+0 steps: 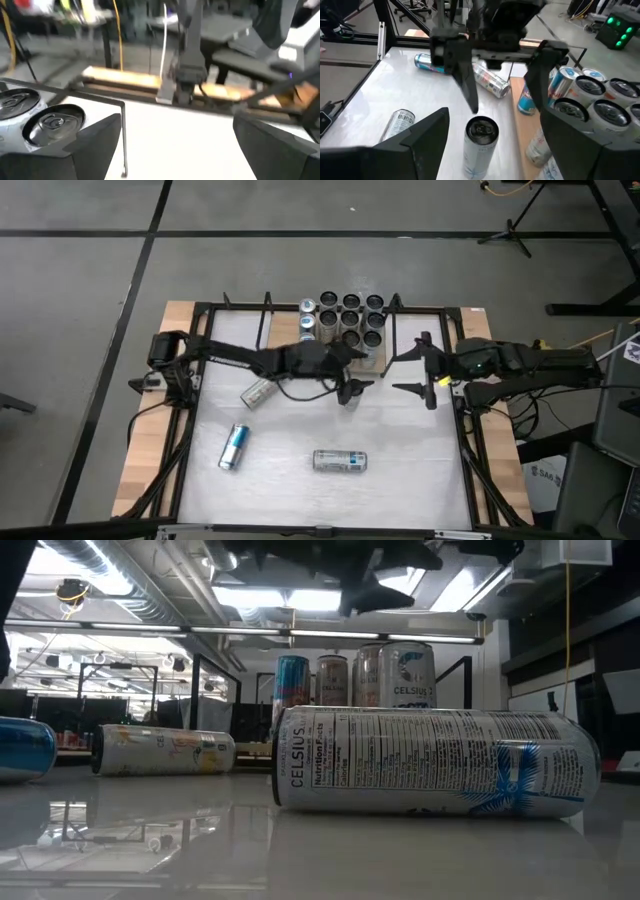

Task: Place canned beverage on shelf
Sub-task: Put the white soda can on the shelf

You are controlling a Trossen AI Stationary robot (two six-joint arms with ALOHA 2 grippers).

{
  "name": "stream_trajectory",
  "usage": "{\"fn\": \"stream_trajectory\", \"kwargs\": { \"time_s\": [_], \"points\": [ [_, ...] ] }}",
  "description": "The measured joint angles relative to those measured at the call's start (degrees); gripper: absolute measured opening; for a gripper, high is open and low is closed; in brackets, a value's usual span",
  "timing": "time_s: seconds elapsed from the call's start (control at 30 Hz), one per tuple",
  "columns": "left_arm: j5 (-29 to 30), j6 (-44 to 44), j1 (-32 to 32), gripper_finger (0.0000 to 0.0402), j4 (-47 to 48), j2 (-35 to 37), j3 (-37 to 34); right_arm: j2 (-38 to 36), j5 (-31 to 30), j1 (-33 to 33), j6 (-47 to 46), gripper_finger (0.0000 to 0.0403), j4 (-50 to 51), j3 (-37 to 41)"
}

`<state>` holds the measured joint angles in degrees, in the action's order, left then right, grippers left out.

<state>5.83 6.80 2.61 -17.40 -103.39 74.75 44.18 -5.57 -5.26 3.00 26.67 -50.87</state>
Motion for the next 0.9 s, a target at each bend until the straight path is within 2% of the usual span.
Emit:
{"fn": "stream_trajectory", "kwargs": {
  "time_s": [0.17, 0.33, 0.57, 0.73, 0.9],
  "points": [
    [-2.6, -1.7, 1.9, 0.0378, 22.5, -0.4, 12.7, -1.5, 0.0, 0.0, 0.5, 0.0303, 1.0, 0.0],
    [-2.4, -8.5, 2.6, 0.0378, 33.3, -0.4, 21.7, -1.8, 0.0, 0.0, 0.5, 0.0303, 2.3, 0.0],
    [-2.4, -11.6, 2.7, 0.0378, 38.1, -0.5, 27.3, -0.6, 0.0, 0.0, 1.6, 0.0303, 2.3, 0.1],
    [-5.1, -11.6, 2.7, 0.0378, 38.6, -0.5, 27.6, -0.3, 0.0, 0.0, 1.8, 0.0303, 1.0, 0.1],
    [-5.4, -11.5, 2.4, 0.0378, 40.7, -1.3, 27.6, 0.0, 0.0, 0.0, 1.8, 0.0303, 0.4, 0.1]
  ]
}}
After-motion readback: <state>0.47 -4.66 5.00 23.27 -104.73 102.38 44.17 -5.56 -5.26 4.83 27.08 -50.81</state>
